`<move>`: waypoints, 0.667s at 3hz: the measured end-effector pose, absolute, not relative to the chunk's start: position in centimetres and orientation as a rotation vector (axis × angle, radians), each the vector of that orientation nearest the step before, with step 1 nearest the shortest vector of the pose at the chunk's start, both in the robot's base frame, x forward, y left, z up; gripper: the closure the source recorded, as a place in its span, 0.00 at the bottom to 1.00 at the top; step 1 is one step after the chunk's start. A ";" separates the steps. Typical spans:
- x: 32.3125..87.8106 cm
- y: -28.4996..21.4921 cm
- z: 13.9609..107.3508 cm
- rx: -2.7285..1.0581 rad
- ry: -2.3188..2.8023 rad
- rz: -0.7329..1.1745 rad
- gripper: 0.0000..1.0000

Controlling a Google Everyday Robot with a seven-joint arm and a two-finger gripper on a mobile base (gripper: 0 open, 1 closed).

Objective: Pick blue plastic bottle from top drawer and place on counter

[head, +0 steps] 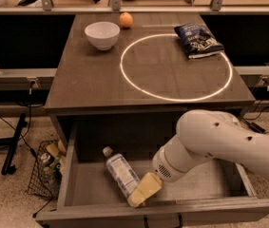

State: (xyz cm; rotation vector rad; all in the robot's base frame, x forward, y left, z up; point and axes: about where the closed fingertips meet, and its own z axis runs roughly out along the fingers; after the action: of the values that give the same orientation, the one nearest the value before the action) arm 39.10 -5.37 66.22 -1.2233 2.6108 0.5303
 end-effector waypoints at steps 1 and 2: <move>40.0 -0.4 64.2 -1.179 2.589 0.617 0.00; 41.4 4.8 63.0 -1.158 2.574 0.664 0.00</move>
Offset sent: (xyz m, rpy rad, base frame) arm 0.0313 0.1487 -0.0432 0.1441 0.0446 -0.0255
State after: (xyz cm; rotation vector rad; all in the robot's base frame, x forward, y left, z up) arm 41.39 4.78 63.04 -1.1580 2.5738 0.6637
